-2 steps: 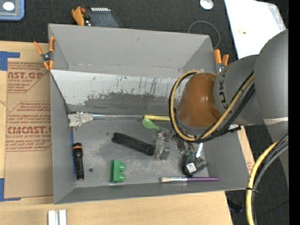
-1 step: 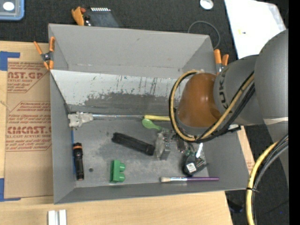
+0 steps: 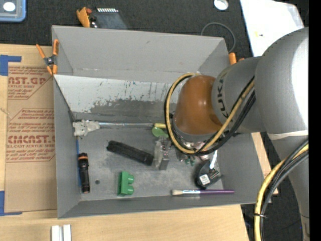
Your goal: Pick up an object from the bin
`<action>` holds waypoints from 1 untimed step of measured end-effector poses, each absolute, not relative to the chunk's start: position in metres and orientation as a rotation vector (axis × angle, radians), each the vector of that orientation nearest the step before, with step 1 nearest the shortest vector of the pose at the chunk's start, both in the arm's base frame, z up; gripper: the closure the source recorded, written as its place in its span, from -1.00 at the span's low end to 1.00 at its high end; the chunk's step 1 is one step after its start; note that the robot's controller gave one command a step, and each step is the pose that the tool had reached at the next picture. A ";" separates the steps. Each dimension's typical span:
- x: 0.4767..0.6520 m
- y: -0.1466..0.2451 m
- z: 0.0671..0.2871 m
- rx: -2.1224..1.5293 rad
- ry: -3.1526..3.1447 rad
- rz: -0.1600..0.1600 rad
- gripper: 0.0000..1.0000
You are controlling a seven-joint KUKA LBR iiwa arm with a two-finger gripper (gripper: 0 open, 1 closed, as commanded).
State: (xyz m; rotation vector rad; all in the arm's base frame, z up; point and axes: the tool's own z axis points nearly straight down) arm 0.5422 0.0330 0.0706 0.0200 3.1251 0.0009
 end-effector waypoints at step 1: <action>0.565 0.069 0.071 0.098 3.123 0.002 1.00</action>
Offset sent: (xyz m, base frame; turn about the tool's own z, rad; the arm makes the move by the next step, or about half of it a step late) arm 0.0276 0.0233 0.0118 0.0017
